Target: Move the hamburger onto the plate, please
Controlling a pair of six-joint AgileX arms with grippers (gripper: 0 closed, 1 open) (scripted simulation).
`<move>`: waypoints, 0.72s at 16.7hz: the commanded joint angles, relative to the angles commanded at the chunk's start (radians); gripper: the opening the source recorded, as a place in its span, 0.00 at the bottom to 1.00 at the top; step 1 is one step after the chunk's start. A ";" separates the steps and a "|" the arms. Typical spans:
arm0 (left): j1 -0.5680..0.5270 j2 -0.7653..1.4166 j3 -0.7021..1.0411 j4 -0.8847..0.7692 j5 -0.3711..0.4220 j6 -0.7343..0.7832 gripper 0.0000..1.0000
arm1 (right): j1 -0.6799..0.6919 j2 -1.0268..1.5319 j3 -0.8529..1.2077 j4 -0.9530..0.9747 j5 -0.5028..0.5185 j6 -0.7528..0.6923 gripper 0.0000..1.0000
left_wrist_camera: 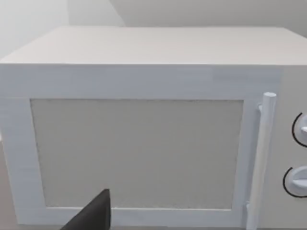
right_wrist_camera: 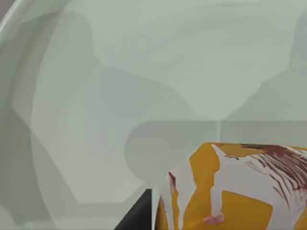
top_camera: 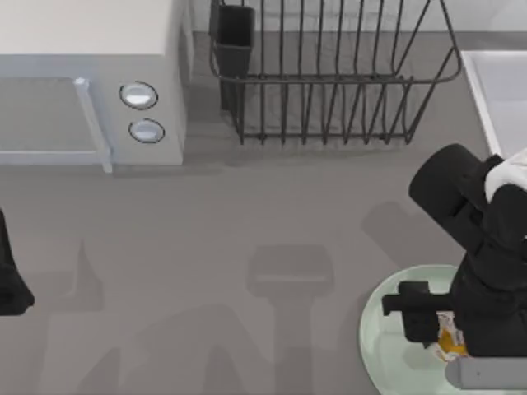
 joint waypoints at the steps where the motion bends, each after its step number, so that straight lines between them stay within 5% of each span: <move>1: 0.000 0.000 0.000 0.000 0.000 0.000 1.00 | 0.000 0.000 0.000 0.000 0.000 0.000 0.00; 2: 0.000 0.000 0.000 0.000 0.000 0.000 1.00 | 0.000 0.000 0.000 0.000 0.000 0.000 0.00; 12: 0.000 0.000 0.000 0.000 0.000 0.000 1.00 | 0.000 0.000 0.000 0.000 0.000 0.000 0.75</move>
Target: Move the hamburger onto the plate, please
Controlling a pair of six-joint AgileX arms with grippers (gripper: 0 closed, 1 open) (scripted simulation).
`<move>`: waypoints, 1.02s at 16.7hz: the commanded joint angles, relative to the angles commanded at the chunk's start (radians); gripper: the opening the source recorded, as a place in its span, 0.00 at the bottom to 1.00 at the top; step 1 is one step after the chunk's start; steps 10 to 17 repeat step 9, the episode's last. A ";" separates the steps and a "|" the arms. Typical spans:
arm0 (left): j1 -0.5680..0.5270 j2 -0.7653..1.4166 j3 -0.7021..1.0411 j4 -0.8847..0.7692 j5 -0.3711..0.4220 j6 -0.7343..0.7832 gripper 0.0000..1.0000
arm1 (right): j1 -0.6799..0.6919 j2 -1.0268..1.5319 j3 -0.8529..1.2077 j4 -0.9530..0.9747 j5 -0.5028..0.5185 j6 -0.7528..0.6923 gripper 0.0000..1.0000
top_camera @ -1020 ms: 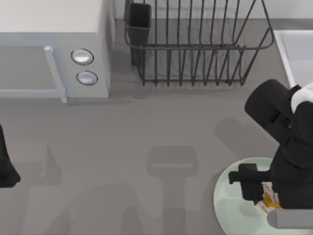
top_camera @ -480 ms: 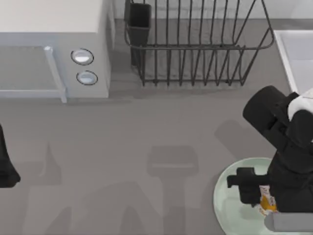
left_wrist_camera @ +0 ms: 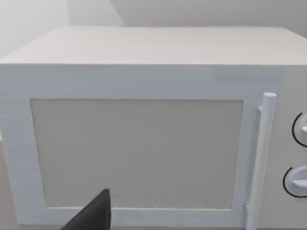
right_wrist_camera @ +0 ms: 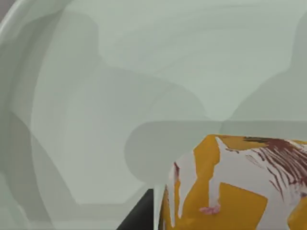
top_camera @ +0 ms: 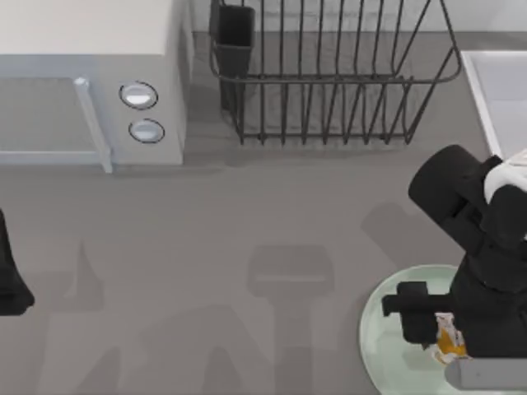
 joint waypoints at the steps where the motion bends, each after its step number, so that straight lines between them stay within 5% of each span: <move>1: 0.000 0.000 0.000 0.000 0.000 0.000 1.00 | 0.000 0.000 0.000 0.000 0.000 0.000 0.83; 4: 0.000 0.000 0.000 0.000 0.000 0.000 1.00 | 0.000 0.000 0.000 0.000 0.000 0.000 1.00; 17: 0.000 0.000 0.000 0.000 0.000 0.000 1.00 | 0.000 0.000 0.000 0.000 0.000 0.000 1.00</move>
